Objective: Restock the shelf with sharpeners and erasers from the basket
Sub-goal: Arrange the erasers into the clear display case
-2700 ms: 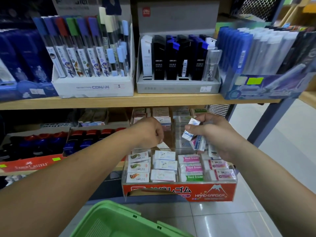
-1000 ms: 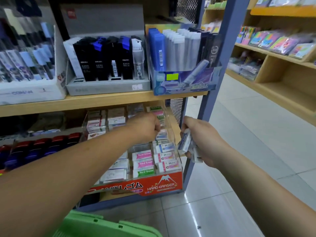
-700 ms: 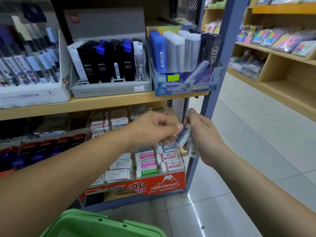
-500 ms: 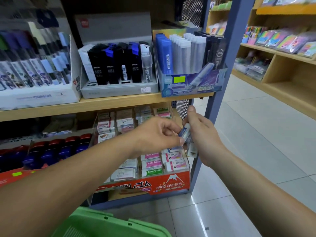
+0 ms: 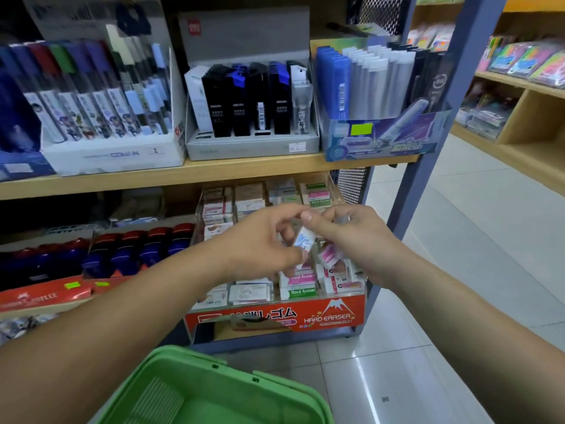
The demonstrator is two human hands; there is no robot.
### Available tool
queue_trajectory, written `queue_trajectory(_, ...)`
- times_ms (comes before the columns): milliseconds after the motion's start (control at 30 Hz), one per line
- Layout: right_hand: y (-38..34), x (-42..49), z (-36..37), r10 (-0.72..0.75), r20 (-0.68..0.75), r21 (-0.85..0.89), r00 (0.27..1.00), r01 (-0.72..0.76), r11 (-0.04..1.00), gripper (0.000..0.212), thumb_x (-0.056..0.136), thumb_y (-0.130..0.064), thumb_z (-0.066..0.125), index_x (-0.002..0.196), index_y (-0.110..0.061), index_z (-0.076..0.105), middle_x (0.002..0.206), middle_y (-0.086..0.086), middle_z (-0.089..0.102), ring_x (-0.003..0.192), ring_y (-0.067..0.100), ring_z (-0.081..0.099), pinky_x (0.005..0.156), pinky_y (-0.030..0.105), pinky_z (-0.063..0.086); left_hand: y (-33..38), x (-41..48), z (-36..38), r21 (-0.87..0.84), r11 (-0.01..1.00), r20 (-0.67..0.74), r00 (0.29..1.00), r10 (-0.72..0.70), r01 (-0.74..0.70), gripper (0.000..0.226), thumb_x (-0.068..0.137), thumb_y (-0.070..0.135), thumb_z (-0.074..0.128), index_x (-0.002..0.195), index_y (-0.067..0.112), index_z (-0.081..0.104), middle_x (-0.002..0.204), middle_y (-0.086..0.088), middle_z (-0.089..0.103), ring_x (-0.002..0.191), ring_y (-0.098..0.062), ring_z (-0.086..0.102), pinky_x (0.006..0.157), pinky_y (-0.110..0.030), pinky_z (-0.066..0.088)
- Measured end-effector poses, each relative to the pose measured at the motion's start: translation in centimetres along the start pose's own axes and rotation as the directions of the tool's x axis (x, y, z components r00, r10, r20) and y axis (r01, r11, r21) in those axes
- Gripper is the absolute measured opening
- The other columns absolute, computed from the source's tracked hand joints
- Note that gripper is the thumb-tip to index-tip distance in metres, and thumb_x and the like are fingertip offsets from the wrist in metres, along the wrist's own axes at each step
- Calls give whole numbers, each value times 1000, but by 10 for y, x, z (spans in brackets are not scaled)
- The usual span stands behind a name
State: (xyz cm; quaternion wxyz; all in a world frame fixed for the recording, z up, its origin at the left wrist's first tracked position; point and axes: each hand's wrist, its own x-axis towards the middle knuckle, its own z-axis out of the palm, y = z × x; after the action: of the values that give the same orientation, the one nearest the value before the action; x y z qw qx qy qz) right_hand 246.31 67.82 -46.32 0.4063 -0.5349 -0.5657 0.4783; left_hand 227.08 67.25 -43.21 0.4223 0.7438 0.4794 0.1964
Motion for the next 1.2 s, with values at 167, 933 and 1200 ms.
queue_trajectory(167, 2, 1, -3, 134, -1, 55, 991, -134, 989, 55, 99, -60, 56, 60, -22, 62, 108, 26, 71, 105, 46, 71, 100, 65, 53, -19, -9, 5, 30, 999, -149, 988, -37, 42, 17, 86, 12, 80, 97, 16, 68, 82, -3, 74, 67, -7, 67, 58, -18, 53)
queue_trajectory(933, -5, -8, 2, 193, 60, 245, 979, -202, 948, 44, 104, -43, 54, 69, -18, 56, 81, 11, 59, 64, 26, 61, 70, 43, 46, -20, -11, 29, 297, 955, -238, 968, 79, -5, 16, 96, 29, 69, 111, 33, 71, 104, 13, 66, 103, -15, 56, 87, -33, 50)
queue_trajectory(1200, -6, -10, 12, 11, 57, 154, 998, -20, 988, 44, 108, -45, 50, 80, -12, 56, 86, 15, 50, 78, 31, 54, 67, 43, 47, -3, -14, 29, -376, 920, -142, 975, -171, 107, 22, 87, 6, 75, 108, 11, 69, 83, -1, 77, 73, -9, 71, 59, -20, 48)
